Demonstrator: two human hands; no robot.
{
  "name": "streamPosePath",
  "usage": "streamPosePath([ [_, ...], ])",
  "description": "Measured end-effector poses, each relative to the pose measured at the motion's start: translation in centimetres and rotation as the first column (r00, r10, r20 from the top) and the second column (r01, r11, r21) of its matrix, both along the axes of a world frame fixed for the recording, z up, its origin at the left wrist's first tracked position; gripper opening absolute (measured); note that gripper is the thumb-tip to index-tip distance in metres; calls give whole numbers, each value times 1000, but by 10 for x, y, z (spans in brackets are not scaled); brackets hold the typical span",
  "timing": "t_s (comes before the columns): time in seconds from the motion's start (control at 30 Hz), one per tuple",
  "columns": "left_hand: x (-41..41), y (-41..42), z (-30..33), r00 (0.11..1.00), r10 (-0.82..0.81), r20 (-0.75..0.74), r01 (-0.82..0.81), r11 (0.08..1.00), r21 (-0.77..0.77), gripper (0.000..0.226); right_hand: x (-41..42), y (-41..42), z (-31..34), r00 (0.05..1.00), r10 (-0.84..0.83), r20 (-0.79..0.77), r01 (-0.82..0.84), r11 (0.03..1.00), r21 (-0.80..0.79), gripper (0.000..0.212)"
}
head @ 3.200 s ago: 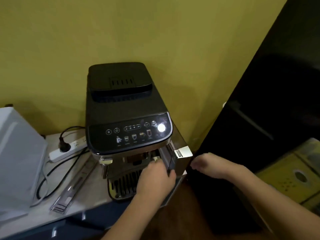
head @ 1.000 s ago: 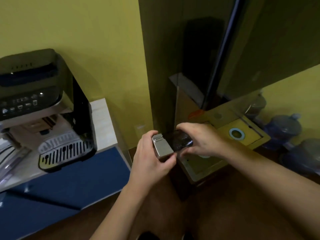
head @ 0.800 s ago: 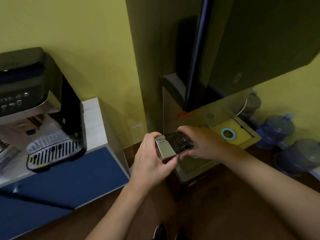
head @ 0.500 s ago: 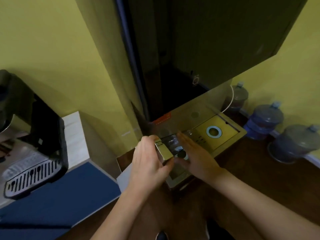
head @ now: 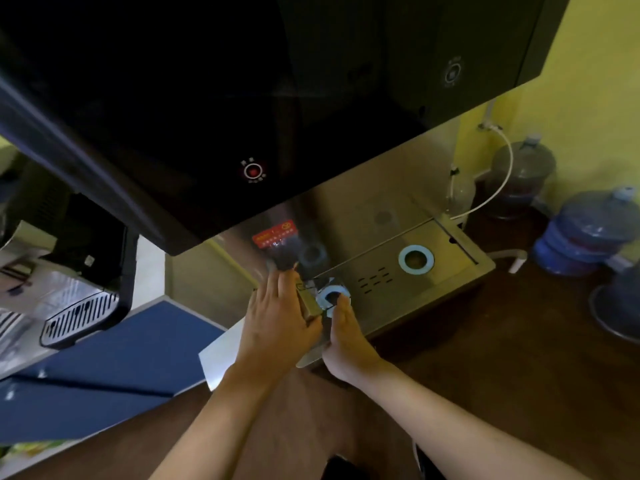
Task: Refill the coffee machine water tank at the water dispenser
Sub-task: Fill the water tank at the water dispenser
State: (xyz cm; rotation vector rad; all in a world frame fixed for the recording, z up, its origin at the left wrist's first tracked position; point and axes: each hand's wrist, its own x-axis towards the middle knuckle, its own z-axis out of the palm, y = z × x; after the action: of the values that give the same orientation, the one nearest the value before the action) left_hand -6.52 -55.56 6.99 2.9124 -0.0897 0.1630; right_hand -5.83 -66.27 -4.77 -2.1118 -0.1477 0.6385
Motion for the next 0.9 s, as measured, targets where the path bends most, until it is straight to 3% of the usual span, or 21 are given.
streamPosePath([
  [0.13,4,-12,-7,999,13,-31,-10,996,85,63,12,3,-22,992,-26,-124,41,992,119,99],
  [0.23,10,-18,-13,999,-3,-55,13,982,190,58,13,-5,-14,979,47,-198,-25,993,112,95],
  [0.6,38,-25,-15,991,-67,-117,111,897,428,55,29,3,-41,953,166,-252,-117,973,199,86],
  [0.9,50,-38,-10,975,-121,-184,196,857,476,51,29,4,-45,955,153,-256,-42,919,393,112],
])
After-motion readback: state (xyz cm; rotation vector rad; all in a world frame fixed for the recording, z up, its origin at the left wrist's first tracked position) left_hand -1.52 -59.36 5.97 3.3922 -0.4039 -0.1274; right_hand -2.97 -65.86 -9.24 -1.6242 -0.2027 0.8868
